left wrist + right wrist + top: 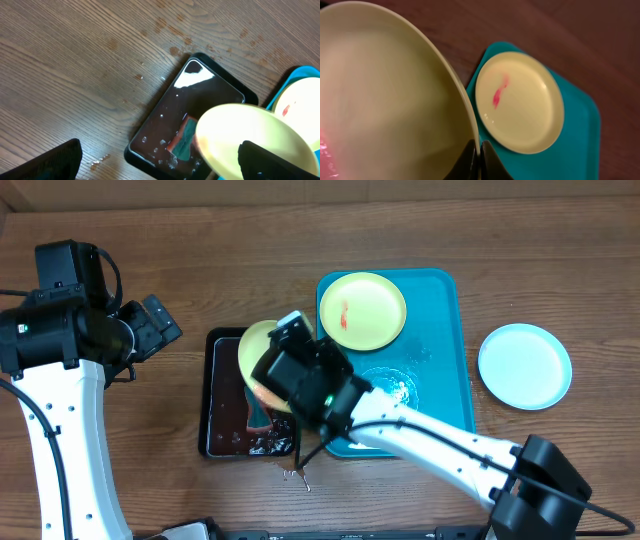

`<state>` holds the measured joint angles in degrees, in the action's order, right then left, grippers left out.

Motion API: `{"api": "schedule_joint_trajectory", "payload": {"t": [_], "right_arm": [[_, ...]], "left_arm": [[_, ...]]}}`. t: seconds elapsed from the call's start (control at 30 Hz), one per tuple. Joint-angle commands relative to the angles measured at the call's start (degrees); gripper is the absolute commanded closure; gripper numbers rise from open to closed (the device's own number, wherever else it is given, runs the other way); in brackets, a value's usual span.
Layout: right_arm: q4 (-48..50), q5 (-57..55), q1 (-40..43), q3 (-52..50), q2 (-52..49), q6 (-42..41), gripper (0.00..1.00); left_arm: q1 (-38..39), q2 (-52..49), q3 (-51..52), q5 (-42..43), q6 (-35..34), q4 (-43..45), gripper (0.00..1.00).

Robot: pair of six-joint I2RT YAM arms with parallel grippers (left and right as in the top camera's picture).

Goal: Clean dirty plates on tray and stack at the side
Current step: 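Lift the yellow plate with the right gripper and tilt it over the black tray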

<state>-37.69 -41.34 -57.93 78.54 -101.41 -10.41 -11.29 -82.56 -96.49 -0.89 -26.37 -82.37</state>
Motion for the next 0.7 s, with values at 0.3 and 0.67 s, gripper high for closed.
{"api": "schedule_joint_trajectory", "payload": {"t": [0.3, 0.67], "right_arm": [[5.1, -30.5, -11.3, 1.1, 5.3, 7.9, 0.96], [9.0, -36.2, -16.0, 1.1, 5.3, 12.4, 0.96]], "left_arm": [[-0.2, 0.3, -1.0, -1.0, 0.7, -0.1, 0.00], [-0.2, 0.3, -1.0, -1.0, 0.7, -0.1, 0.00]]}}
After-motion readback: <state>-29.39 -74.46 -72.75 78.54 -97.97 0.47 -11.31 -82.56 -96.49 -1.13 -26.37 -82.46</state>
